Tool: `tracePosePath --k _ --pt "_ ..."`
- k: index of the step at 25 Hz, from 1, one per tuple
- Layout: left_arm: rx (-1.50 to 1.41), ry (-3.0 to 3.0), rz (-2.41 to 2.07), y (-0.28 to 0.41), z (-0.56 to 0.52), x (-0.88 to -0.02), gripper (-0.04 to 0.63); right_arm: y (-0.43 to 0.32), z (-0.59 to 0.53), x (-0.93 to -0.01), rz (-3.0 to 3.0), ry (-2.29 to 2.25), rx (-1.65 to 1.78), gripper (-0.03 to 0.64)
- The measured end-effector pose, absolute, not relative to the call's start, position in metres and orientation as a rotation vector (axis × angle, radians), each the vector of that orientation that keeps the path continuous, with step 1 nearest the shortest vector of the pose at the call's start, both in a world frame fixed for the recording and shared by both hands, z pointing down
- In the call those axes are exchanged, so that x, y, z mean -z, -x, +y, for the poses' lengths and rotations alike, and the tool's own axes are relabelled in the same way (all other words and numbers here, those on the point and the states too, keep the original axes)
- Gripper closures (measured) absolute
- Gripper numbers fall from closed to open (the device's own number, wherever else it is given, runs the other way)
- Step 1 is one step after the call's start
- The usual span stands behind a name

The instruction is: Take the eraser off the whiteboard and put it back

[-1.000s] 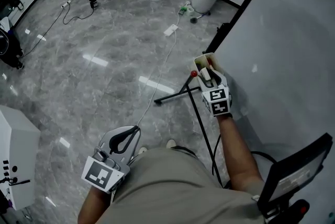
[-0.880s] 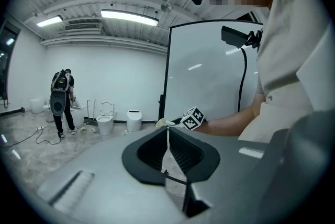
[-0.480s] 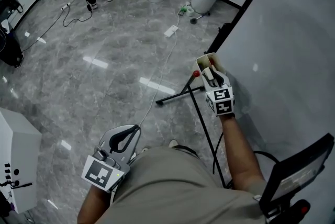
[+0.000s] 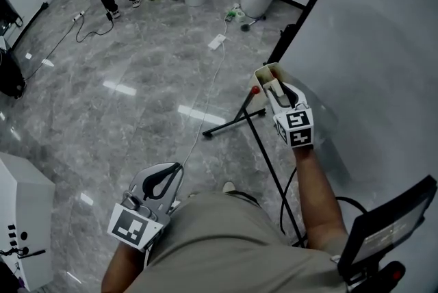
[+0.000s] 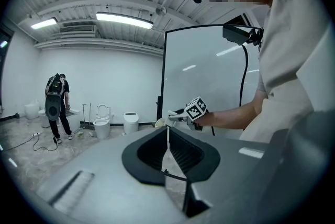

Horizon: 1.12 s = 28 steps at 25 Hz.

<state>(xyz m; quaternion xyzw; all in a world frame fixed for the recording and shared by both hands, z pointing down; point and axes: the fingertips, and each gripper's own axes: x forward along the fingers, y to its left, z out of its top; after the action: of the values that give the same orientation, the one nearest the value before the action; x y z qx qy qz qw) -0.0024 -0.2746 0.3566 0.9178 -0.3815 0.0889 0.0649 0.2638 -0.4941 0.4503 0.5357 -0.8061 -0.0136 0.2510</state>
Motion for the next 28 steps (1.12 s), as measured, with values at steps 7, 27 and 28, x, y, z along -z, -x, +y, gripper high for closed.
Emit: tracePosePath --k 7,27,28 --pt "-0.258 -2.793 -1.115 0.024 -0.252 -0.356 0.575 -0.245 -0.454 -0.408 -2.206 -1.496 0.097 0.457" --pt "-0.237 -2.820 -0.957 0.060 -0.208 -0.375 0.575 -0.139 -0.297 -0.331 -2.317 -1.450 0.194 0.460" --pt "-0.236 -2.824 -0.951 0.060 -0.208 -0.376 0.575 -0.135 -0.291 -0.327 -2.323 -1.445 0.203 0.460"
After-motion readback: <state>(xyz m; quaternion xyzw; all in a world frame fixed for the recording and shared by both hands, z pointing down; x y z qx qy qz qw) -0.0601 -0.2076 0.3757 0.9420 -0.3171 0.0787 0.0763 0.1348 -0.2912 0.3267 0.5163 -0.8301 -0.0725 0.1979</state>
